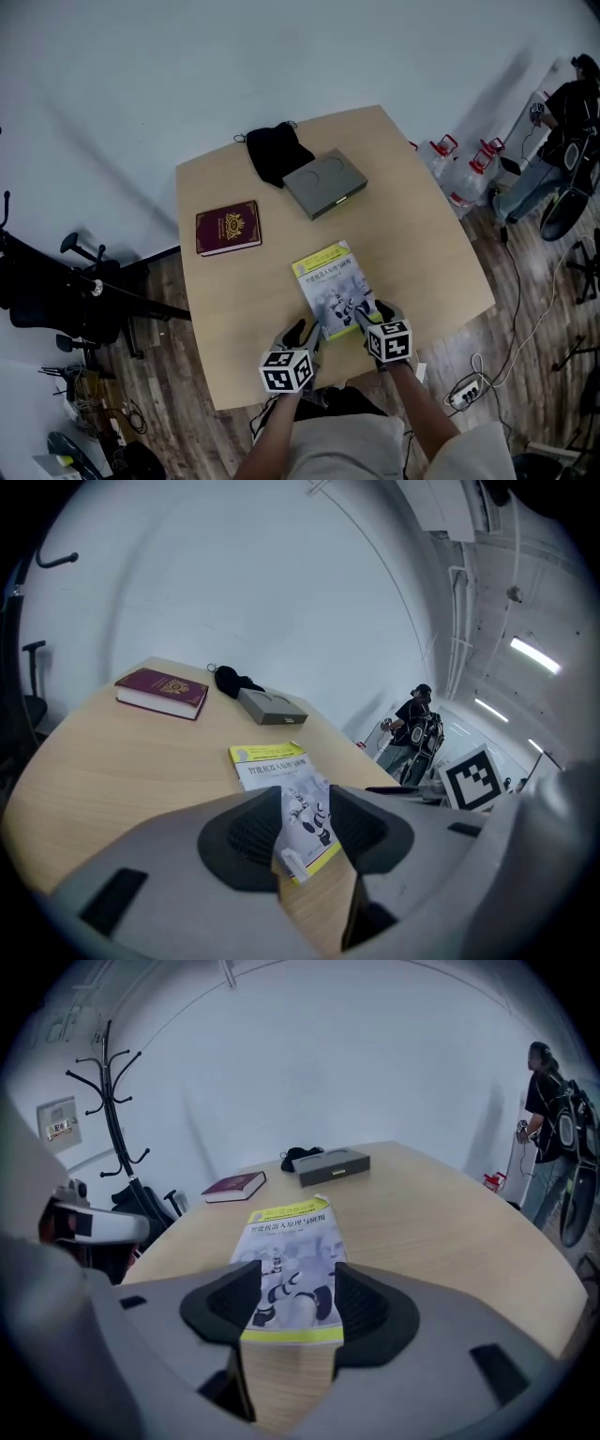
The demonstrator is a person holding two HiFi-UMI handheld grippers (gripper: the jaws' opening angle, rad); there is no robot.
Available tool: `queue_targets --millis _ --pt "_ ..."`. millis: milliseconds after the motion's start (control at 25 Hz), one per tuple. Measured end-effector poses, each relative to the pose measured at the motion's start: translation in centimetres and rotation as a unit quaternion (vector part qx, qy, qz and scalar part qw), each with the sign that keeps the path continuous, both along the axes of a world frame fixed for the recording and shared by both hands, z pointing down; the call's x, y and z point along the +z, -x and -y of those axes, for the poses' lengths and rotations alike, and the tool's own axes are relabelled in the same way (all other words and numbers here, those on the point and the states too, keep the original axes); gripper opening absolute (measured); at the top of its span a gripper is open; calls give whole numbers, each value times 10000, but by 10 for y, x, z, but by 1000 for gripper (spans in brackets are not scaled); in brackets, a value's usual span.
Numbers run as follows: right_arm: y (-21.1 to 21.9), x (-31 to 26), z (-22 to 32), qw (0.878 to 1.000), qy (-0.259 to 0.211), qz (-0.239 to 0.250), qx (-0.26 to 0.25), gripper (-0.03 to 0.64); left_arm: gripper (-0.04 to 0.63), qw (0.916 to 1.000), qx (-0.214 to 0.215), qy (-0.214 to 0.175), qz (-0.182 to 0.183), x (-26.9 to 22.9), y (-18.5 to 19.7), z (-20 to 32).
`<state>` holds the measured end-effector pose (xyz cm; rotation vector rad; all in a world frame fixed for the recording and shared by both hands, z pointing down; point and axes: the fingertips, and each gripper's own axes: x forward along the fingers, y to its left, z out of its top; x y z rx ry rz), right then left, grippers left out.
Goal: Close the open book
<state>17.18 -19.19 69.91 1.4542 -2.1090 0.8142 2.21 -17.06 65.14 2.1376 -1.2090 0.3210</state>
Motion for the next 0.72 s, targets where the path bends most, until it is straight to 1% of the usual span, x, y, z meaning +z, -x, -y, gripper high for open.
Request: queue_targets --millis 200,320,520,720 --pt "10 -29 -35 9993 -262 100 265 255 167 9992 320 -174 152 -10 16 -13" --pt "23 -42 -58 9989 -342 100 312 256 166 9990 398 -186 114 -15 25 -26" --pt "41 -56 -93 9975 -462 123 526 258 167 9974 678 -218 -51 -27 27 -53" --pt "56 -54 -122 9955 -517 206 769 246 167 9953 909 -326 24 -25 37 -77"
